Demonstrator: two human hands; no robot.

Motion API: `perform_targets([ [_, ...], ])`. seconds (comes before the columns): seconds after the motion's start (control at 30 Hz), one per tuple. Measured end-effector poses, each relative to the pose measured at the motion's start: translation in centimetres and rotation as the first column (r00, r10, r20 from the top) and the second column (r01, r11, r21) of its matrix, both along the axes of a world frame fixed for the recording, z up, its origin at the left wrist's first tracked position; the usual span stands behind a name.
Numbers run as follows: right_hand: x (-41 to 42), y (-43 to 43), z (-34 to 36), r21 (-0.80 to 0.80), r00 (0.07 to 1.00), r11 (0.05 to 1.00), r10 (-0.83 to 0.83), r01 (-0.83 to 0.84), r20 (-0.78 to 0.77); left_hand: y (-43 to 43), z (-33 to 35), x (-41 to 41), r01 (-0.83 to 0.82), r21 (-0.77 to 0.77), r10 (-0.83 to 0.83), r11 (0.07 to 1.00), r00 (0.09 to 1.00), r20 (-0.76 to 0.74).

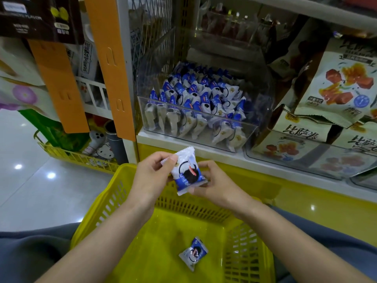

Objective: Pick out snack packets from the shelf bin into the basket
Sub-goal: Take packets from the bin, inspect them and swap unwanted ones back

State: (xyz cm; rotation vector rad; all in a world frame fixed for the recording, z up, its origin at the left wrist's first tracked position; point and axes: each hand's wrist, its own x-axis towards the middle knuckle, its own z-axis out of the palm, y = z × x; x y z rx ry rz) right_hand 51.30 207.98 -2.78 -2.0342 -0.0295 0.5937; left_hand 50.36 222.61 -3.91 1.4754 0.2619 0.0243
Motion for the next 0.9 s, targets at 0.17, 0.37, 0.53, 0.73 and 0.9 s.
perform_targets([
  [0.17,-0.1,0.4,0.5,0.08,0.935,0.997,-0.028,-0.001,0.353,0.1,0.1,-0.1,0.064,0.336,-0.13,0.94,0.976,0.177],
  [0.37,0.1,0.1,0.5,0.09,0.885,0.996,-0.066,0.027,0.461,-0.2,-0.1,-0.1,0.186,0.167,-0.201,0.968,0.977,0.075],
  [0.53,-0.2,-0.1,1.0,-0.251,0.728,0.968,0.151,0.03,0.669,-0.3,0.2,-0.1,0.26,0.023,-0.259,0.965,0.966,-0.021],
  [0.73,-0.3,-0.7,1.3,-0.117,0.682,0.974,-0.048,0.194,0.73,0.5,0.3,0.0,-0.017,0.407,-0.046,0.913,0.988,0.145],
  [0.9,-0.7,-0.6,1.3,-0.022,0.651,0.992,-0.063,0.121,0.757,0.5,0.5,0.2,0.214,0.036,-0.199,0.976,0.95,-0.242],
])
